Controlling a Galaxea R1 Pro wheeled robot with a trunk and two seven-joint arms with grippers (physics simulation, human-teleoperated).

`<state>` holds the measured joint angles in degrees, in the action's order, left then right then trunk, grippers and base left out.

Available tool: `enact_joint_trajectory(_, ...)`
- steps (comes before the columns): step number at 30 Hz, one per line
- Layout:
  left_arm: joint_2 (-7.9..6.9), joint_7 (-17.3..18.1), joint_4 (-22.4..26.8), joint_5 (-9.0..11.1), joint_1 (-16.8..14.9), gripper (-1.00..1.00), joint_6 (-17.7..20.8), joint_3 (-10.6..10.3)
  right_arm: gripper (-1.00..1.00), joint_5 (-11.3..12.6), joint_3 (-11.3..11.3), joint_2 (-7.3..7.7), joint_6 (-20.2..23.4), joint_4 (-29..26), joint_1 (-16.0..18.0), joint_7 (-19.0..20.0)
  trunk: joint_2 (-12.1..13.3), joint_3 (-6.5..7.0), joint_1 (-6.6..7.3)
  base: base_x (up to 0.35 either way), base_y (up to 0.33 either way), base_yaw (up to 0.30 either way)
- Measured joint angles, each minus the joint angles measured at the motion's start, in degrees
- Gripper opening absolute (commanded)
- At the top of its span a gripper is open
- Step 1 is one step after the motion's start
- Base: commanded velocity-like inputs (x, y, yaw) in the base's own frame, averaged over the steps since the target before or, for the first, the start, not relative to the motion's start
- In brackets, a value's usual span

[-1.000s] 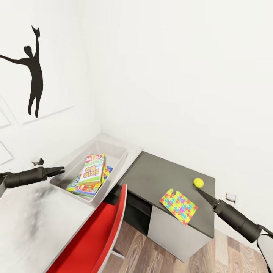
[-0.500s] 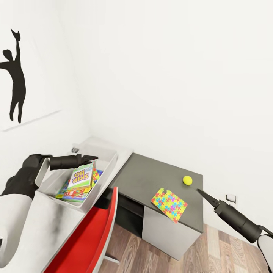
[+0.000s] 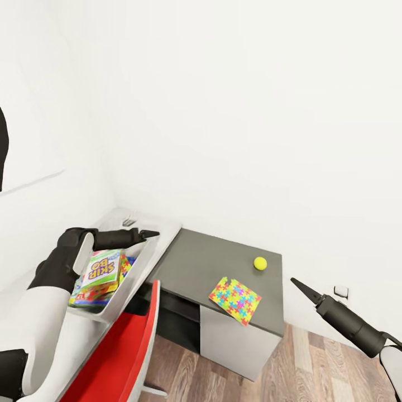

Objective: Put all the toys in the child's room - the three board games (two on the bed and one on the table), the two jigsaw puzzles on the table, and the tennis ball on the table - inside the toy box on the table in the child's room.

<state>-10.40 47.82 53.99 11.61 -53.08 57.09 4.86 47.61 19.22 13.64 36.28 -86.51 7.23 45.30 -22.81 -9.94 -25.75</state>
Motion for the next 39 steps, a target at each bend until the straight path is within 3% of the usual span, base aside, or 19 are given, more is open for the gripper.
enact_joint_trajectory(8,-0.10,0.15,4.25,-0.01,0.69,1.00,0.57,-0.09,1.00,-0.01,-0.01,-0.02,-0.06,0.00,0.00,-0.06,0.02,0.56,0.01,0.000,-0.224,-0.205)
enact_joint_trajectory(25,-0.25,0.16,4.78,-0.03,1.18,1.00,0.63,-0.10,1.00,-0.01,0.01,-0.02,-0.10,0.00,0.00,-0.07,0.02,1.74,0.01,0.000,-0.290,-0.206)
enact_joint_trajectory(39,-0.39,0.18,4.79,-0.08,1.84,1.00,0.58,0.04,1.00,0.02,0.00,-0.02,-0.11,0.08,0.00,-0.08,0.01,2.71,0.00,0.000,-0.034,-0.206)
